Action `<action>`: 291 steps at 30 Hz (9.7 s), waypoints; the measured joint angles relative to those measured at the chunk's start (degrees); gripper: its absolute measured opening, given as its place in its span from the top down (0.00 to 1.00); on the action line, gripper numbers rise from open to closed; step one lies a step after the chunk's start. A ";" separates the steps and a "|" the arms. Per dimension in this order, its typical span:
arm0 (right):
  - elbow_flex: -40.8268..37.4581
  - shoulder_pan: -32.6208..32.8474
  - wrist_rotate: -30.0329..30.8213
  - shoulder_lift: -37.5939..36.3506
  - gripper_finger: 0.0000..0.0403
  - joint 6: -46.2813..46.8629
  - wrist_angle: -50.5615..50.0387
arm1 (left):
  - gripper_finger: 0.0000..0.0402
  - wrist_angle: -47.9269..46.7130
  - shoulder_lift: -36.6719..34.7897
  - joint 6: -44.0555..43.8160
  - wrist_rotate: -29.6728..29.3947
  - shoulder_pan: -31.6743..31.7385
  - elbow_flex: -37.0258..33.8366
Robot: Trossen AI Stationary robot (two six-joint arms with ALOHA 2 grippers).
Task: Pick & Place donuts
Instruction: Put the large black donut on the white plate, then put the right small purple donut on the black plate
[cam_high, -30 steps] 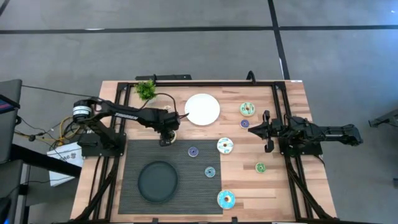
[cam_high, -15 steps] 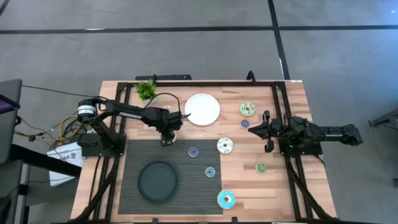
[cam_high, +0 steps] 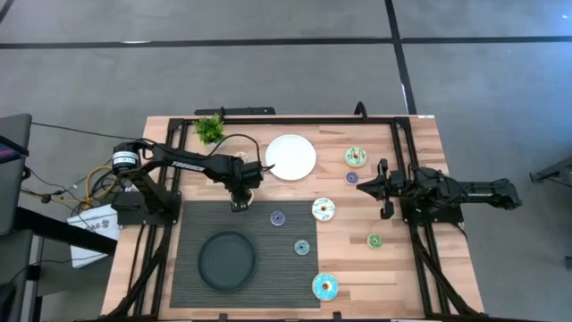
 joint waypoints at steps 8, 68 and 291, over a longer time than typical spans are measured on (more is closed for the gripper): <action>0.00 -0.02 0.00 0.00 1.00 0.02 0.00 | 0.71 -4.68 0.09 -0.01 -1.02 0.47 3.89; -0.02 0.00 0.00 0.00 1.00 0.00 0.00 | 0.68 -20.27 40.85 6.91 -0.74 18.56 65.47; -0.20 -0.15 0.91 0.00 1.00 6.35 4.15 | 0.43 32.39 -64.50 -5.61 -6.48 -12.50 -35.43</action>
